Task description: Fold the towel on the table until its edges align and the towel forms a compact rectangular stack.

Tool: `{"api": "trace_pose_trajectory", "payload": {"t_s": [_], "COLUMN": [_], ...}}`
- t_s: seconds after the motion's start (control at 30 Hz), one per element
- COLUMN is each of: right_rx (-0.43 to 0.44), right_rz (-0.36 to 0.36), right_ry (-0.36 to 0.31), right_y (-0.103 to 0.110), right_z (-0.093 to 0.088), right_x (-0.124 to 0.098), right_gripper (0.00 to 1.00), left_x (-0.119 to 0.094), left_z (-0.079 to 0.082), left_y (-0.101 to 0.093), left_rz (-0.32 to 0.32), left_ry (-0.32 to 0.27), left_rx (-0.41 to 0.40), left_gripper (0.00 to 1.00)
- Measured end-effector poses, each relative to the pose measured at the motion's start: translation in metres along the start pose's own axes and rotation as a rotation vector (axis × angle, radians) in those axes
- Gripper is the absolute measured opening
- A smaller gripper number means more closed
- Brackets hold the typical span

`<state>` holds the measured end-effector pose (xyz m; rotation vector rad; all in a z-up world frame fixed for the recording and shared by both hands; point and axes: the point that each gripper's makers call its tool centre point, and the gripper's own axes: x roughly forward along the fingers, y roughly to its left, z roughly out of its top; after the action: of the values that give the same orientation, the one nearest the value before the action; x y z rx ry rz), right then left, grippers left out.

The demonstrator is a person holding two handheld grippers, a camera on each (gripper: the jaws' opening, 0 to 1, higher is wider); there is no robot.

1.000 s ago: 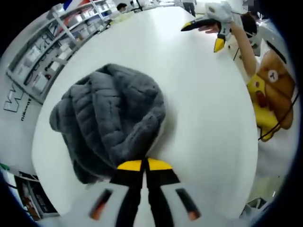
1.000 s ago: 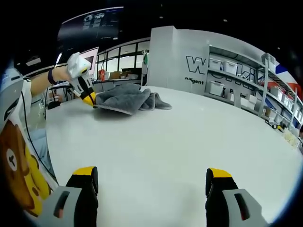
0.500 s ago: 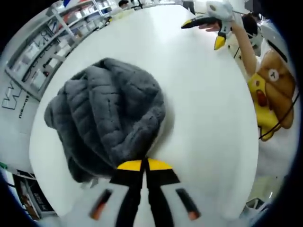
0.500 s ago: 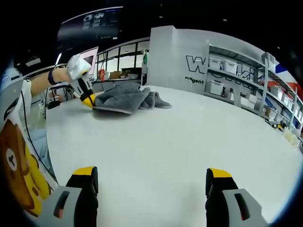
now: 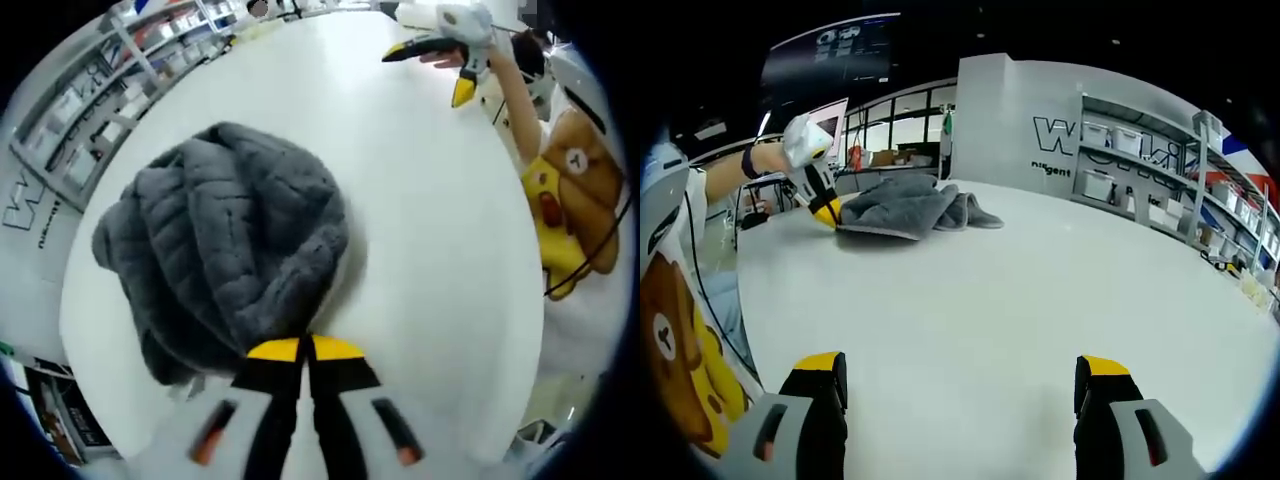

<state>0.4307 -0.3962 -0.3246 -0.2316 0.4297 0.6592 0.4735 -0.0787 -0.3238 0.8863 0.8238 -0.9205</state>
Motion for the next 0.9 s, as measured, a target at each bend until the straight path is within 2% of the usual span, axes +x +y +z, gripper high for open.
{"api": "trace_pose_trajectory", "payload": {"t_s": [0.43, 0.67, 0.9], "right_rx": [-0.005, -0.009, -0.011], "right_rz": [0.000, 0.004, 0.006], "right_ry": [-0.001, -0.009, -0.010], "right_y": [0.001, 0.001, 0.000], "right_z": [0.002, 0.005, 0.006], "right_x": [0.001, 0.001, 0.001], "right_gripper": [0.99, 0.99, 0.99], "left_x": [-0.005, -0.010, -0.018], "left_z": [0.003, 0.004, 0.007], "left_y": [-0.004, -0.004, -0.005], "left_rz": [0.008, 0.007, 0.033], "left_ry": [-0.032, -0.062, -0.112], "left_rx": [-0.011, -0.050, -0.086], "left_gripper": [0.06, 0.10, 0.13]}}
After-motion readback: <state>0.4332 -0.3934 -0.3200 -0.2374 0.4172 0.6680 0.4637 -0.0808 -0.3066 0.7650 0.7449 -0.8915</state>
